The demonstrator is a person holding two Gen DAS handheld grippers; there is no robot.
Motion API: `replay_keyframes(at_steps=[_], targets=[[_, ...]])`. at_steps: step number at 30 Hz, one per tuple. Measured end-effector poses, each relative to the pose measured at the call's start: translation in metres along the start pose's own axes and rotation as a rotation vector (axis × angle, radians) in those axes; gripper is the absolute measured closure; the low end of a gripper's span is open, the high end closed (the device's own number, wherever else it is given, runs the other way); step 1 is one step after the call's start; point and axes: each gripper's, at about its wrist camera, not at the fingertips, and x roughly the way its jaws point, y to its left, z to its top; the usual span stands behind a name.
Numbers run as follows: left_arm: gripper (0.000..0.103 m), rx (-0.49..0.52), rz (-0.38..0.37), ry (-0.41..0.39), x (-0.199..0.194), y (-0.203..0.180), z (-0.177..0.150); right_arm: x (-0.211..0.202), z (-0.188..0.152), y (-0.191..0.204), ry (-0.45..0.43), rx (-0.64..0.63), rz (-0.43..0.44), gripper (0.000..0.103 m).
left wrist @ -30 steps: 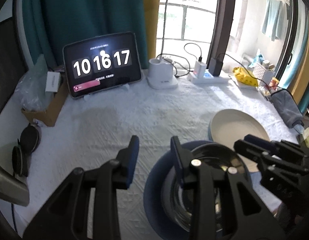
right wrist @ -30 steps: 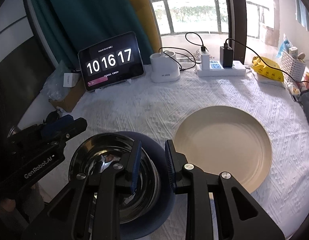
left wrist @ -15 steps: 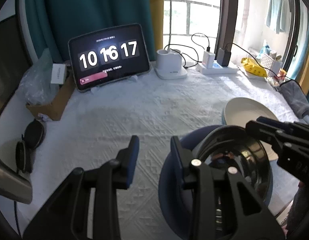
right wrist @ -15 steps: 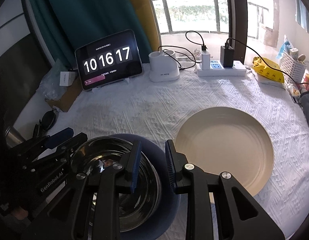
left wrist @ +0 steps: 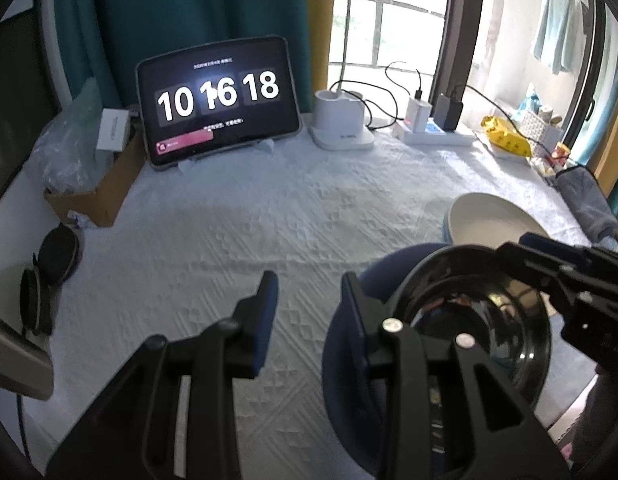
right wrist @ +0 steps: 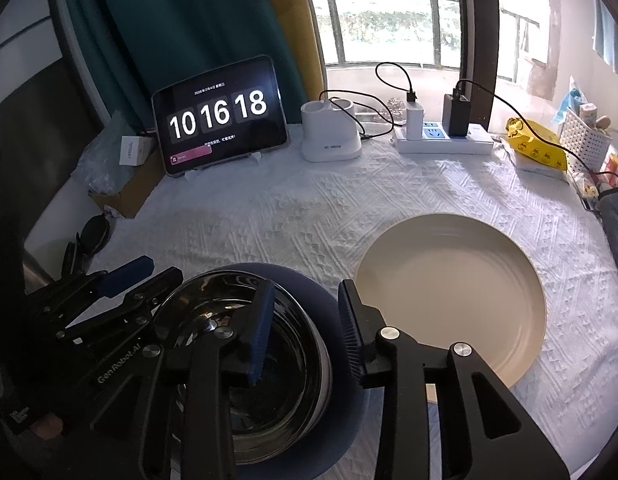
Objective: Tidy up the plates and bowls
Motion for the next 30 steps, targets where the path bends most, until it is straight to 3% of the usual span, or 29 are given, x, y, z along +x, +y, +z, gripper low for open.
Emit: replay_keyframes(at_steps=[14,19,30], targets=[[0.066,-0.031,-0.076,-0.007,-0.029,0.002,-0.009,-0.013,-0.002,0.002,-0.021,-0.024,0.0,0.067],[0.06,-0.044,-0.098,-0.01,-0.031,0.009,-0.017,-0.018,-0.006,0.001,-0.03,-0.029,0.007,0.054],[0.058,-0.052,-0.115,0.018,-0.025,0.021,-0.033,-0.023,-0.025,-0.023,-0.026,0.013,-0.022,0.054]])
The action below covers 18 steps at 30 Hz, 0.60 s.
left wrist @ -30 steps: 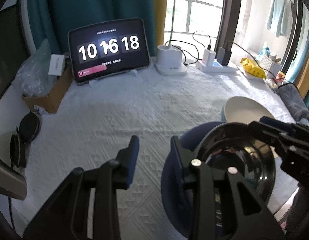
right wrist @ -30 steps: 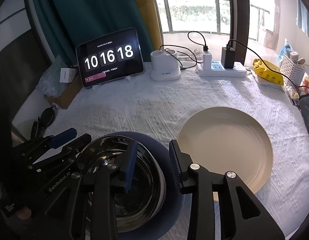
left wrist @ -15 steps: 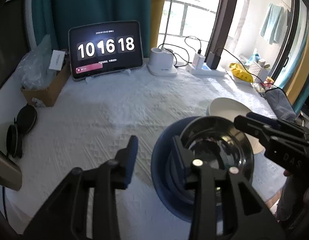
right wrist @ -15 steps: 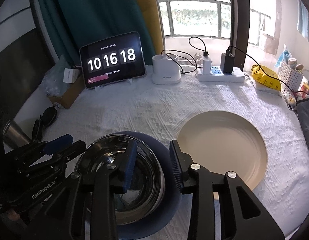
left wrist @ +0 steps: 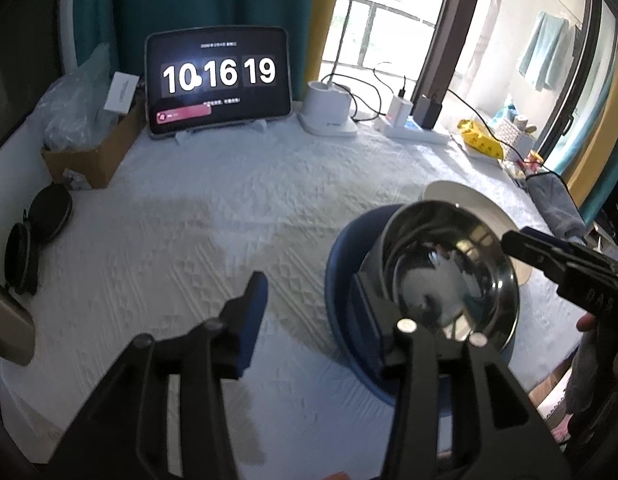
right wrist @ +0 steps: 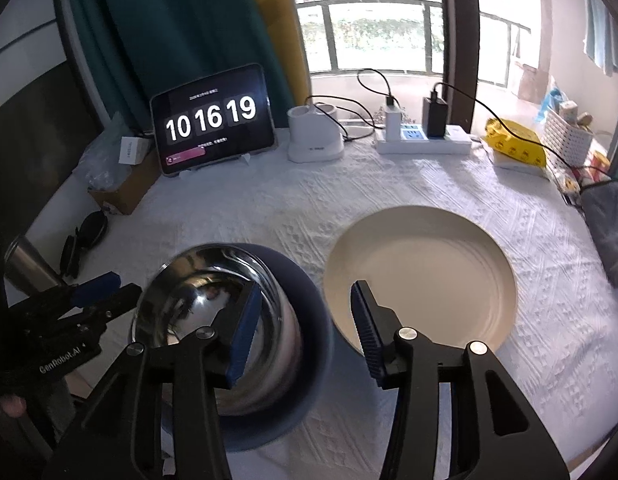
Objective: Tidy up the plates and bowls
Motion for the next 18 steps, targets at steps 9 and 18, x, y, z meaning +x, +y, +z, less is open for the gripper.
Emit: replay_keyframes(at_steps=[9,18], targets=[[0.058,0.046,-0.046,0.031,0.006,-0.002,-0.008,-0.004,-0.023,-0.02,0.005,0.075,0.065,0.053],[0.058,0.049,-0.077,0.053,0.023,0.003,-0.01,-0.014,-0.034,-0.034,0.028,0.146,0.082,0.053]])
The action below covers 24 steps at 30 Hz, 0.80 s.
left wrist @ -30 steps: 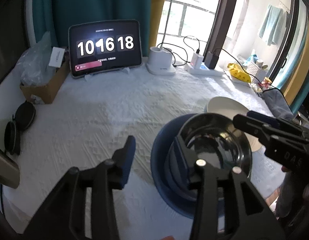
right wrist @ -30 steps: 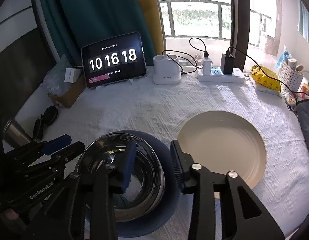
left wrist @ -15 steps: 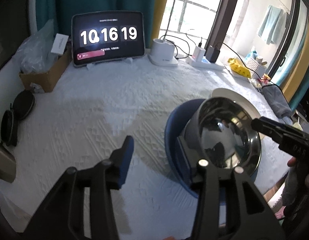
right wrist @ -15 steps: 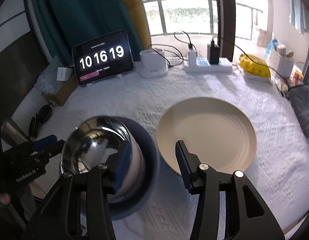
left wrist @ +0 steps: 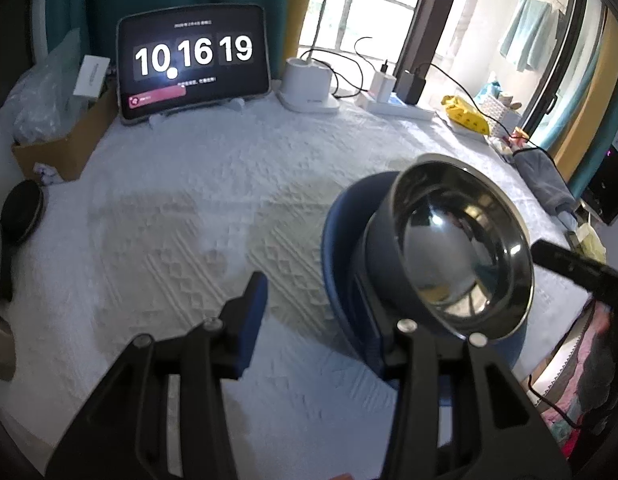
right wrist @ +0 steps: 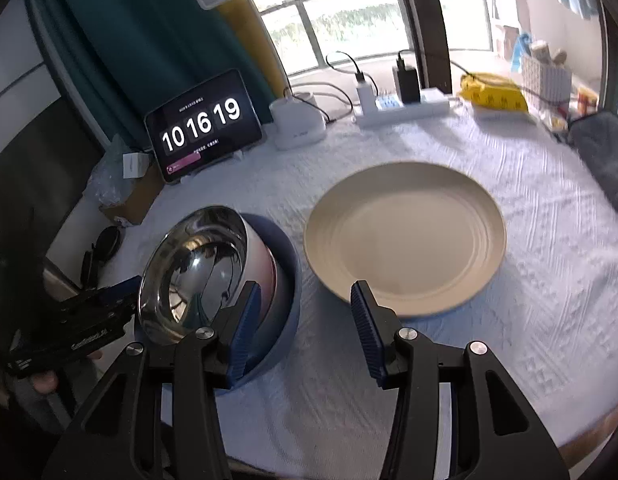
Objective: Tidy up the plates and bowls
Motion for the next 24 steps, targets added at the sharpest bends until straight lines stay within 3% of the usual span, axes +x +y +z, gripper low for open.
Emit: replay_keyframes(at_steps=[8,18,24], targets=[[0.058,0.025,-0.023,0.003,0.005,0.001,0.001,0.028,-0.01,0.006,0.092,0.013,-0.051,0.054],[0.058,0.047,0.041,0.002,0.006,-0.007,0.0,0.037,-0.011,0.012,0.114,0.016,-0.138,0.057],[0.058,0.07,0.044,-0.01,0.004,-0.007,-0.002,0.039,-0.009,0.024,0.127,-0.025,-0.166,0.074]])
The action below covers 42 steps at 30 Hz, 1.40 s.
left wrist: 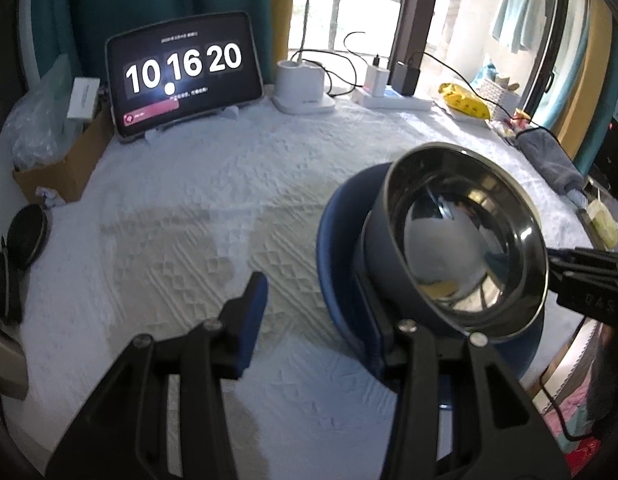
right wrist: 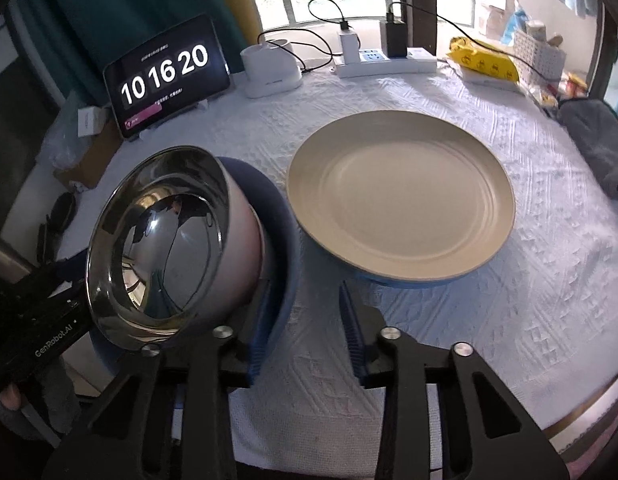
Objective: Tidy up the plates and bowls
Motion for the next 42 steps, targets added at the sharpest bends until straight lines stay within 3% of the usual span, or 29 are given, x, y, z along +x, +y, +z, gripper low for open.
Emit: replay_keyframes(at_steps=[5,9,12,19,25,42], targets=[[0.06,-0.057,-0.08,0.001,0.002,0.011,0.0,0.003,0.003,0.004,0.01,0.012,0.02,0.09],[0.081,-0.05,-0.133,-0.007,-0.001,0.008,0.0,0.003,0.003,0.005,0.01,0.016,0.019,0.091],[0.088,-0.034,-0.119,-0.015,-0.005,0.0,-0.002,0.002,0.003,0.005,0.005,0.022,0.029,0.092],[0.09,-0.068,-0.152,0.005,-0.009,0.005,0.001,0.001,0.002,0.004,0.01,0.027,0.037,0.092],[0.09,-0.04,-0.13,0.029,-0.01,-0.002,0.005,0.002,0.001,0.004,0.042,0.036,0.038,0.092],[0.091,-0.004,-0.122,-0.01,-0.029,-0.021,0.037,-0.02,0.015,-0.008,0.012,0.06,0.053,0.092]])
